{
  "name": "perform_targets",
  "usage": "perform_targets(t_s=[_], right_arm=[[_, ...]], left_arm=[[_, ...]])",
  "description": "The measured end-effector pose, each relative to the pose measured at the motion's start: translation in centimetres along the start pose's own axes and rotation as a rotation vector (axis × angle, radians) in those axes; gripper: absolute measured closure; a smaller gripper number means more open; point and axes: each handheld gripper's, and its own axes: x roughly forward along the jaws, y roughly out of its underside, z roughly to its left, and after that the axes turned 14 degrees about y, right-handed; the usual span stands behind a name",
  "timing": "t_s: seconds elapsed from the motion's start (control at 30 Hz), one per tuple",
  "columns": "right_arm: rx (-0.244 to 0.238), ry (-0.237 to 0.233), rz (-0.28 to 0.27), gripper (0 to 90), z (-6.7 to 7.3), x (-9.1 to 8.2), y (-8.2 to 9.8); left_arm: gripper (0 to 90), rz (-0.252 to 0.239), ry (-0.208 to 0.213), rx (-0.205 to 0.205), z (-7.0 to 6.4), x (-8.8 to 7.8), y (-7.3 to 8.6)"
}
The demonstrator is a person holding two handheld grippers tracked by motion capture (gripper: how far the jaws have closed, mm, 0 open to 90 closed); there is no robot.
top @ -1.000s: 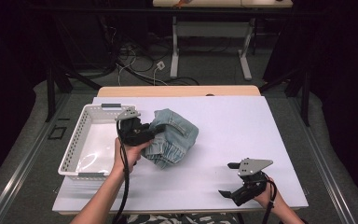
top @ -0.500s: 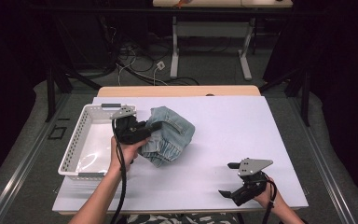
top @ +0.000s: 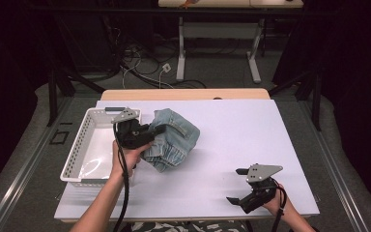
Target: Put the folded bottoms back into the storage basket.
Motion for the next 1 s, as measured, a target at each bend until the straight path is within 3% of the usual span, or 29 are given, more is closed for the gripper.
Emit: perform_targets(t_s=[1.0], right_arm=[[-0.001,-0.003,0.001,2.0,0.0,0.1,0.0]], left_arm=[[74.6,-0.033,-0.045,0.035,-0.2,-1.7,-0.9]])
